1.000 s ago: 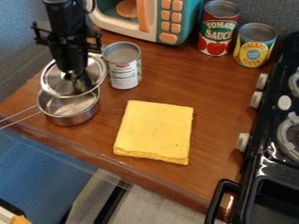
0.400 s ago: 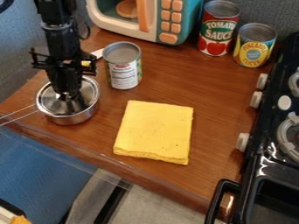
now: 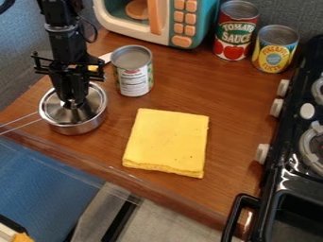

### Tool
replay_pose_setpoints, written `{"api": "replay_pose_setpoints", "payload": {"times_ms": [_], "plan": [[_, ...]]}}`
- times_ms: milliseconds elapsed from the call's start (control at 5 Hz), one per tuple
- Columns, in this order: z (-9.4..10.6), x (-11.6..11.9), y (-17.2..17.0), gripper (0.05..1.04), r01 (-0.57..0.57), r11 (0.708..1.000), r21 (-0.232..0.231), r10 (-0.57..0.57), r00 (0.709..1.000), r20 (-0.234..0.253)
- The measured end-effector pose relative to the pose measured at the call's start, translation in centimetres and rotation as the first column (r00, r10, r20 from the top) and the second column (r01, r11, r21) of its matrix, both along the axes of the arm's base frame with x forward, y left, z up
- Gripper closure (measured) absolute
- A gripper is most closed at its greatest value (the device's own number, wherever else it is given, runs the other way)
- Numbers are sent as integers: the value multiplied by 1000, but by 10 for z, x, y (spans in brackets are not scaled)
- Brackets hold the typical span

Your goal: Put the pot lid on the table over the pot on the bottom left of the table

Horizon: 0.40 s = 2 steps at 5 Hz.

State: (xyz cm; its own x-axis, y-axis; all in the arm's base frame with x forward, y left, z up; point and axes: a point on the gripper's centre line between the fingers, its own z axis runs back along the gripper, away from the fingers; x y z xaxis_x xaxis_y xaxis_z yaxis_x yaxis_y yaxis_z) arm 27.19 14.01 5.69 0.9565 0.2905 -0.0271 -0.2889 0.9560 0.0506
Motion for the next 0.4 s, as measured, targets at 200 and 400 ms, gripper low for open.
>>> {"api": "replay_pose_setpoints", "payload": {"times_ms": [200, 400], "plan": [[-1, 0, 0, 803, 6, 1000, 3, -6, 1000, 3], [-1, 2, 1, 803, 16, 1000, 6, -17, 1000, 15]]}}
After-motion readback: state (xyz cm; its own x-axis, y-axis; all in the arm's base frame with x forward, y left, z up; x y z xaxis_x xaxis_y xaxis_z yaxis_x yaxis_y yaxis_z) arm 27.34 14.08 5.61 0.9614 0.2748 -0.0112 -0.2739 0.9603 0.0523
